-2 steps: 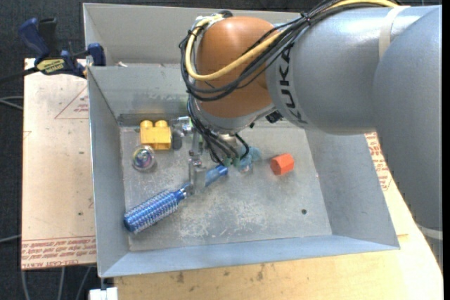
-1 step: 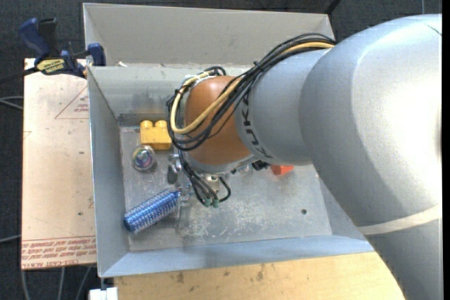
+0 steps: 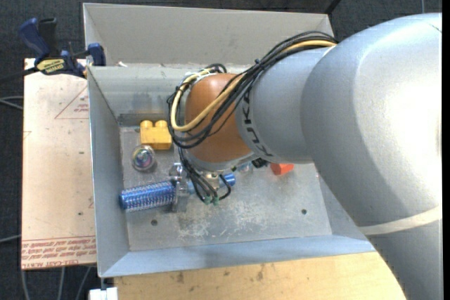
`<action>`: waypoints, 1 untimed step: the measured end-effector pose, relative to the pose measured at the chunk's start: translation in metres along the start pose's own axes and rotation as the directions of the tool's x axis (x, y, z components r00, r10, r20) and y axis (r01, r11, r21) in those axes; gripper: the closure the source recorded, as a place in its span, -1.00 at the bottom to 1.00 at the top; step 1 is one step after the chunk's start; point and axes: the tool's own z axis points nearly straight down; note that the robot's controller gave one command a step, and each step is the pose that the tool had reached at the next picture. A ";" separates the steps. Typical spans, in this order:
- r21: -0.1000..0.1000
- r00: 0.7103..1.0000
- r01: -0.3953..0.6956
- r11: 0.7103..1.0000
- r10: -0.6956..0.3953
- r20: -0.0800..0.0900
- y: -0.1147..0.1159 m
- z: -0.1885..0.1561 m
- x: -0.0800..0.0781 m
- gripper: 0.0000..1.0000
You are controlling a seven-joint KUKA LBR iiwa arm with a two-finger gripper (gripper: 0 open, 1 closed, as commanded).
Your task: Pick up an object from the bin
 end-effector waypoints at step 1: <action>-0.001 0.999 0.032 1.000 -0.032 0.008 -0.002 -0.093 -0.007 1.00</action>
Offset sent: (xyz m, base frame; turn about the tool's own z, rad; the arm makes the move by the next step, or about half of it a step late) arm 0.0049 -0.0030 0.0893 -0.0322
